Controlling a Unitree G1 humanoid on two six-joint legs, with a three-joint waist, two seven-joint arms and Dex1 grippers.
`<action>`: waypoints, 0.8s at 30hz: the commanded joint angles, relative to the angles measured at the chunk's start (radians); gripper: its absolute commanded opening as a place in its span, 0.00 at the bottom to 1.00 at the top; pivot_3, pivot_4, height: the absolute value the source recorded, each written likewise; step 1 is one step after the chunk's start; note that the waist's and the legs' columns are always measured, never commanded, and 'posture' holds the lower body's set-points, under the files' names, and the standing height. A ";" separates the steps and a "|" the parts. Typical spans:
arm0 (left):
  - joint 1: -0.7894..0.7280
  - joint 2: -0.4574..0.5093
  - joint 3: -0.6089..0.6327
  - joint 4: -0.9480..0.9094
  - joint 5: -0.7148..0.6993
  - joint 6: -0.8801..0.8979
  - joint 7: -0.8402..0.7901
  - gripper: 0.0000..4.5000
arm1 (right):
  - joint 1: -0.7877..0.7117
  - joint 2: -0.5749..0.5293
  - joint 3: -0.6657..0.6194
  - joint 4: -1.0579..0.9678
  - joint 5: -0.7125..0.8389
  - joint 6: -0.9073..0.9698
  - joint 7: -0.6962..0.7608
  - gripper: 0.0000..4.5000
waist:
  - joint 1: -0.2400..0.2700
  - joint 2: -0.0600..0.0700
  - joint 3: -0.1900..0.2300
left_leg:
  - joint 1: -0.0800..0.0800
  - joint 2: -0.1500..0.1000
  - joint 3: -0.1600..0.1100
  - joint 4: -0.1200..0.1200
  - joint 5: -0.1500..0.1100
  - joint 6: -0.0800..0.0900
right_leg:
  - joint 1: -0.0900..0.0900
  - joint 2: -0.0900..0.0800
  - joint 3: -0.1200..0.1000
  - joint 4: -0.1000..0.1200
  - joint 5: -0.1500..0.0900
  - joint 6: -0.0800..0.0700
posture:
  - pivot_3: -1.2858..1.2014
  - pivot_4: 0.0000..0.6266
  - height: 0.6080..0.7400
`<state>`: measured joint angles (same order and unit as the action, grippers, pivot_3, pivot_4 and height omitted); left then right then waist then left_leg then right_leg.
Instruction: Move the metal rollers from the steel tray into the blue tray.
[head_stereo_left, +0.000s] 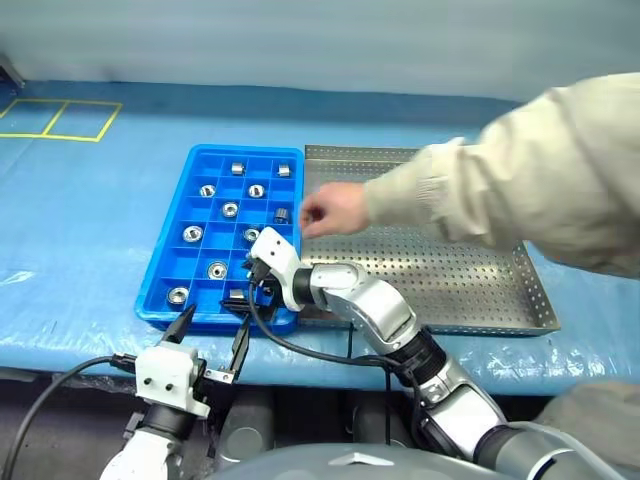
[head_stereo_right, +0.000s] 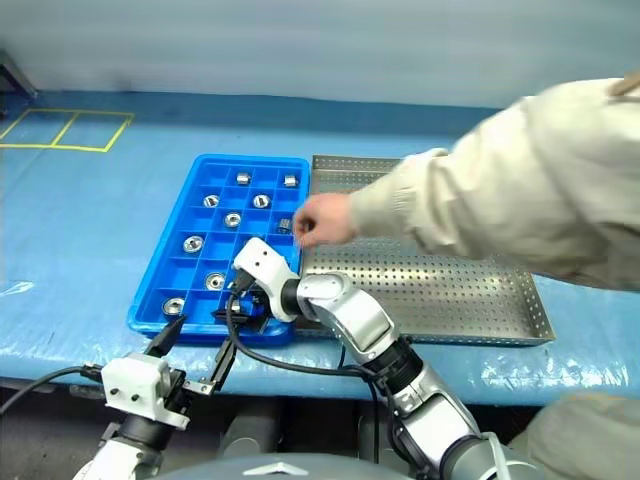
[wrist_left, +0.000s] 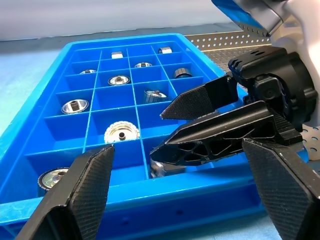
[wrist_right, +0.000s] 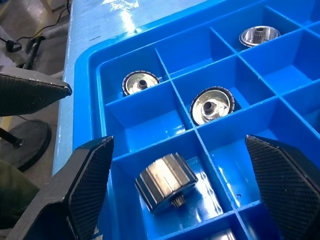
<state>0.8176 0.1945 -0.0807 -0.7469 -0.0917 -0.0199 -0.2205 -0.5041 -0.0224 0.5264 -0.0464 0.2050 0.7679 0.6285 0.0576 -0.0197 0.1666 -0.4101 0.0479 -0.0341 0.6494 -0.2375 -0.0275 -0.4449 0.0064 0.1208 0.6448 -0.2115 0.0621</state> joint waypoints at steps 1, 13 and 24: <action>-0.016 0.009 0.000 -0.015 -0.013 -0.014 -0.013 1.00 | 0.010 0.000 0.014 -0.008 0.008 0.011 0.013 0.95 | 0.000 0.000 0.000 | 0.000 0.000 0.000 0.000 0.000 0.000 | 0.000 0.000 0.000 0.000 0.000 0.000 | 0.64 0.24 1.00; -0.038 0.020 0.020 -0.001 -0.032 -0.010 -0.046 1.00 | 0.016 -0.007 0.015 -0.015 -0.001 0.004 0.004 0.95 | 0.002 0.000 0.000 | -0.001 0.000 0.000 -0.001 0.000 0.000 | 0.001 0.000 0.000 -0.001 0.000 0.001 | 0.63 0.24 1.00; -0.046 0.028 0.037 0.012 -0.044 -0.014 -0.064 1.00 | 0.024 -0.005 0.014 -0.015 -0.005 0.001 -0.002 0.95 | 0.002 0.000 0.000 | -0.001 0.000 0.000 -0.001 0.000 0.000 | 0.001 0.000 0.000 -0.001 0.000 0.001 | 0.63 0.24 1.00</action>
<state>0.7761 0.2203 -0.0400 -0.7250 -0.1293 -0.0145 -0.2841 -0.4966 -0.0268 0.5236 -0.0557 0.1995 0.7633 0.6236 0.0591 -0.0201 0.1663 -0.4107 0.0476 -0.0337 0.6488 -0.2377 -0.0275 -0.4439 0.0061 0.1209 0.6441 -0.2110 0.0628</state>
